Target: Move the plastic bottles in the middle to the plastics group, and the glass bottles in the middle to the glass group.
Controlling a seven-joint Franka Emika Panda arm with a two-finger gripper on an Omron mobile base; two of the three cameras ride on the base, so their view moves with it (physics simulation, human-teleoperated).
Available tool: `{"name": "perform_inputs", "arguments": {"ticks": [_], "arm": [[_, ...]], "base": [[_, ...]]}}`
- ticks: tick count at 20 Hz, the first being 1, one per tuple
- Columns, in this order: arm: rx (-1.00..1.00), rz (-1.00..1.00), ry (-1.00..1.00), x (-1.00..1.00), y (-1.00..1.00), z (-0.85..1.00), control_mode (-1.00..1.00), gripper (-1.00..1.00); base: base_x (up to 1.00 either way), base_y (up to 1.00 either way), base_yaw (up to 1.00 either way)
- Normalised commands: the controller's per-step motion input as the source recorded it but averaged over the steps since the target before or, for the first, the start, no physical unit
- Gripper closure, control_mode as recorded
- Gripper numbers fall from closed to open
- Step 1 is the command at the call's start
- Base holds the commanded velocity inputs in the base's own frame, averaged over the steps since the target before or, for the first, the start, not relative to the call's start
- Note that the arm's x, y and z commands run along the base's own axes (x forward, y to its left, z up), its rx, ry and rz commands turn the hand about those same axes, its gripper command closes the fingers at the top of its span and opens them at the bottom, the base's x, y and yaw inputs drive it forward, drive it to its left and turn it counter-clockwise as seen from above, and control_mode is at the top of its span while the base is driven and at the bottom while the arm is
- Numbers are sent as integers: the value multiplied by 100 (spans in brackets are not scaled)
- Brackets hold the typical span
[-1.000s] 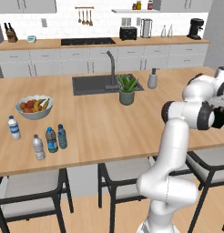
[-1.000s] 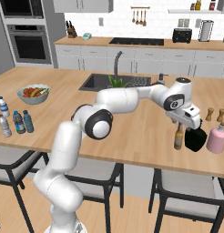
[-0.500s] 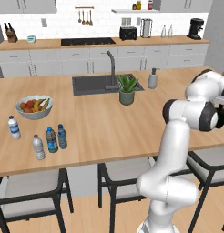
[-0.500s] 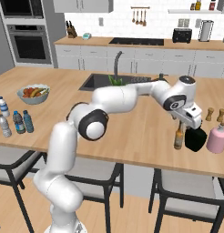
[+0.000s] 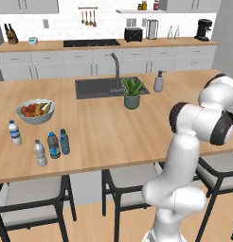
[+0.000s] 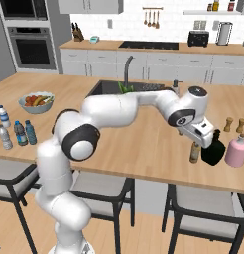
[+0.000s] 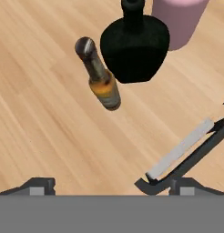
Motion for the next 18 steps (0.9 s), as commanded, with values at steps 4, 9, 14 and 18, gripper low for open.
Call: {"name": "perform_inputs", "arguments": {"ticks": [4, 9, 14, 18], "arm": [[-16, 0, 1, -58, 96, 0, -100, -100], [-4, 0, 8, -43, 100, 5, -100, -100], [0, 0, 0, -55, 97, 4, -100, -100], [0, 0, 0, -55, 88, 14, -100, -100]], "base": [[0, 0, 0], [0, 0, 0], [0, 0, 0], [0, 0, 0]]}}
